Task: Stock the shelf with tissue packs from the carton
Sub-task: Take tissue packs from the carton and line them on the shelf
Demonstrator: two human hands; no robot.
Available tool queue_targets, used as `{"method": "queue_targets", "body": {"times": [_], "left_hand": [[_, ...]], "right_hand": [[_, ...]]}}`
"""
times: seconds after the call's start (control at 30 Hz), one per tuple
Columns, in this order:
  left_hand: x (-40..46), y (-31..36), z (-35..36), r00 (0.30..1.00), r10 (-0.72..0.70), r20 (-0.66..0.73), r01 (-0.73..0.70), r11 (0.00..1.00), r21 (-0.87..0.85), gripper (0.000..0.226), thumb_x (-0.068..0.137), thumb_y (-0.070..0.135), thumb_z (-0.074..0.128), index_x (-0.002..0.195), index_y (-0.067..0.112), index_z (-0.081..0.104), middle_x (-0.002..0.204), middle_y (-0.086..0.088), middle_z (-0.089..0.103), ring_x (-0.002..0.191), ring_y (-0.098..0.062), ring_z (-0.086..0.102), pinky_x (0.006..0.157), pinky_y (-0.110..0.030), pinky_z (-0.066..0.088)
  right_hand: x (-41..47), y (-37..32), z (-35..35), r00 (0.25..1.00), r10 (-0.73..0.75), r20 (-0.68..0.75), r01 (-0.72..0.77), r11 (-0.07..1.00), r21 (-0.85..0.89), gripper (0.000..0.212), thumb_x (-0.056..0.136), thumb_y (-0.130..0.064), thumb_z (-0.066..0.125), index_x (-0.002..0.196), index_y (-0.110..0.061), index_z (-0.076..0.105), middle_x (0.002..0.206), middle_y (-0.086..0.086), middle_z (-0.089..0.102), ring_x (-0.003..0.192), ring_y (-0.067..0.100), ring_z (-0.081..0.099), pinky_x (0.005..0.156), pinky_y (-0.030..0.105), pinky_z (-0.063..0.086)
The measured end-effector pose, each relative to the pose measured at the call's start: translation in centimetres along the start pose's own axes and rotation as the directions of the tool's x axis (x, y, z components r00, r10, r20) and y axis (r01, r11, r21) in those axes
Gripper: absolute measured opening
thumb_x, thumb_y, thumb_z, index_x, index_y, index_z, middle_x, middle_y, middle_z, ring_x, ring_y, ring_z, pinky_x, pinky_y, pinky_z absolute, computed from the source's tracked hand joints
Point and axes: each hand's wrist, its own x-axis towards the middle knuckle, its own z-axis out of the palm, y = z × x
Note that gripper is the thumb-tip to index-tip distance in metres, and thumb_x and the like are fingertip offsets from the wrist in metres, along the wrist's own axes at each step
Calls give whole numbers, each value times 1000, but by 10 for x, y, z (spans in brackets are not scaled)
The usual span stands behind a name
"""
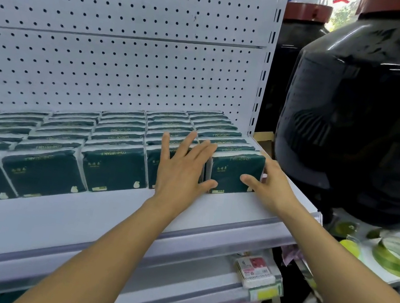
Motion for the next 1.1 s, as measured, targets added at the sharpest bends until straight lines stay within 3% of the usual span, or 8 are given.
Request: {"method": "queue_targets", "body": {"times": [0.1, 0.27, 0.37, 0.47, 0.63, 0.73, 0.97, 1.1], "left_hand": [[1, 1, 0, 1000, -2, -9, 2, 1000, 3, 76, 90, 59, 57, 154, 32, 26, 157, 13, 35, 153, -16, 5, 116, -58, -18], [2, 1, 1, 1000, 1, -11, -1, 1000, 6, 71, 90, 53, 60, 150, 30, 32, 154, 12, 40, 153, -17, 9, 117, -58, -16], [3, 1, -1, 1000, 7, -4, -7, 1000, -2, 72, 90, 54, 58, 151, 28, 30, 156, 9, 37, 153, -19, 9, 117, -58, -15], [-6, 1, -6, 998, -9, -63, 5, 998, -60, 73, 88, 54, 62, 149, 23, 37, 154, 4, 40, 151, -21, 17, 120, -57, -5], [-47, 2, -21, 983, -81, -167, 69, 995, -76, 64, 91, 53, 53, 146, 21, 45, 149, 1, 47, 144, -23, 35, 121, -58, 11], [-89, 6, -35, 976, -135, -173, 98, 974, -204, 68, 93, 55, 44, 151, 22, 36, 152, 0, 43, 138, -20, 41, 121, -53, 17], [-221, -8, -66, 947, -250, -202, 199, 950, -241, 64, 95, 50, 49, 151, 22, 33, 147, -1, 48, 130, -19, 44, 112, -41, 29], [-299, -39, -78, 913, -362, -187, 340, 930, -143, 64, 93, 49, 53, 149, 20, 39, 143, -2, 52, 125, -21, 48, 105, -39, 36]], "right_hand": [[4, 2, 4, 999, 11, 31, -13, 998, 54, 55, 87, -20, 66, 134, -41, 45, 133, -6, 55, 123, 16, 50, 96, 41, 52], [4, -1, 8, 996, 73, 46, -78, 989, 124, 62, 93, -10, 62, 145, -29, 34, 129, -18, 53, 124, 12, 48, 107, 42, 44], [0, -5, 8, 988, 146, 46, -152, 976, 154, 68, 92, -13, 65, 148, -27, 29, 138, -8, 51, 129, 14, 46, 109, 44, 41], [-15, -13, 6, 974, 200, -107, -188, 976, 109, 72, 93, -18, 64, 152, -22, 21, 152, 1, 34, 138, 20, 33, 108, 30, 30], [-63, -20, 9, 979, -64, -193, 14, 968, -250, 60, 96, -30, 56, 149, -20, 30, 153, 2, 32, 138, 22, 32, 111, 45, 32], [-97, -26, 21, 944, -285, -167, 205, 902, -381, 54, 97, -27, 55, 147, -18, 37, 151, 5, 37, 135, 25, 38, 106, 44, 34], [-176, -66, 76, 820, -573, -18, 530, 770, -356, 54, 96, -31, 48, 146, -16, 35, 143, 5, 48, 129, 23, 46, 102, 38, 36], [-211, -95, 134, 756, -645, 110, 648, 716, -258, 55, 94, -32, 51, 144, -17, 36, 136, 5, 54, 123, 21, 48, 97, 37, 38]]}}
